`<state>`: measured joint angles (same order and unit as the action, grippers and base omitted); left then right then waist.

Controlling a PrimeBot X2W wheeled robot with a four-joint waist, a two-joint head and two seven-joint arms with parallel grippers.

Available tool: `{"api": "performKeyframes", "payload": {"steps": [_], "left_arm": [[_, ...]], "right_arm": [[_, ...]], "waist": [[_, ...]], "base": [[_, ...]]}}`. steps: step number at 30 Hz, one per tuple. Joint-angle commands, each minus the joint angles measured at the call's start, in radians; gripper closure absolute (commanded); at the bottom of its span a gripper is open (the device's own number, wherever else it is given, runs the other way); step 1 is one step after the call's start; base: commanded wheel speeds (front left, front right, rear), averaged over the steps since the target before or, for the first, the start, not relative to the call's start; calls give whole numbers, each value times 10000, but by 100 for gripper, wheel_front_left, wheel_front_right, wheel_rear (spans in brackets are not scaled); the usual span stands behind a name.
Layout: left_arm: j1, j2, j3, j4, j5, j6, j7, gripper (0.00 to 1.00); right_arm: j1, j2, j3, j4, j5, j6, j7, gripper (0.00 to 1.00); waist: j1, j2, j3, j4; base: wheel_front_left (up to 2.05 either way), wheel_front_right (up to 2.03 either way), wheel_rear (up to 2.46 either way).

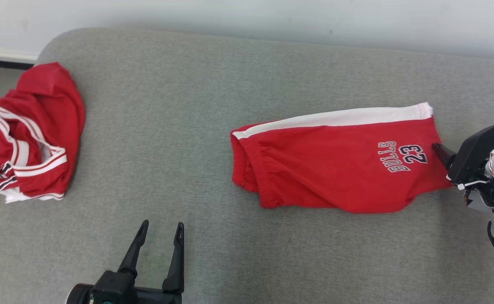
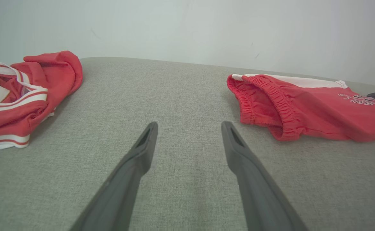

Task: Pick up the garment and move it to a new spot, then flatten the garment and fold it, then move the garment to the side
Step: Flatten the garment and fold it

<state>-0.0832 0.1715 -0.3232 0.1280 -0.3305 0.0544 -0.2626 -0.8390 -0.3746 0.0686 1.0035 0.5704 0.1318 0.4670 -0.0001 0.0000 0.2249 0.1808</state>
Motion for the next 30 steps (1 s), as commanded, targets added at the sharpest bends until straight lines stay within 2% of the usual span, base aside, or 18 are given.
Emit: {"api": "performKeyframes", "payload": {"steps": [1,7,14,15,17,18,19,20,21,30], "left_arm": [[76,-46,28,-67,158,-30,-30,0],[264,-282,147,-203,650,-257,-31,0],[384,-486,145,-207,873,-442,-31,0],[391,-503,163,-201,909,-481,-31,0],[416,-533,204,-187,949,-543,-31,0],[427,-543,230,-181,953,-529,-31,0],[439,-556,254,-167,969,-557,-31,0],[443,-570,279,-164,989,-584,-31,0],[454,-586,301,-164,1001,-612,-31,0],[538,-702,724,-222,1016,-726,-31,0]], "right_arm": [[-118,61,-60,35,-58,-23,-9,0],[-328,332,-618,889,-855,-23,183,0],[-413,824,-952,1661,-1594,3,523,0],[-413,861,-988,1736,-1677,3,570,19],[-389,917,-1054,1837,-1810,1,617,40],[-378,919,-1096,1883,-1858,1,613,60],[-363,912,-1137,1914,-1924,1,599,71],[-349,904,-1173,1924,-1986,1,550,92],[-334,879,-1209,1915,-2042,0,483,100],[-172,933,-1432,1641,-2275,-25,65,100]], "waist": [[1,0,153,210],[1,0,341,546],[1,0,394,615],[1,0,388,607],[1,0,363,577],[1,0,343,554],[1,0,325,537],[1,0,306,518],[1,0,289,503],[1,0,76,319]], "base": [[0,0,0],[0,0,0],[0,0,0],[0,0,0],[0,0,0],[0,0,0],[0,0,0],[0,0,0],[0,0,0],[0,0,0]]}}
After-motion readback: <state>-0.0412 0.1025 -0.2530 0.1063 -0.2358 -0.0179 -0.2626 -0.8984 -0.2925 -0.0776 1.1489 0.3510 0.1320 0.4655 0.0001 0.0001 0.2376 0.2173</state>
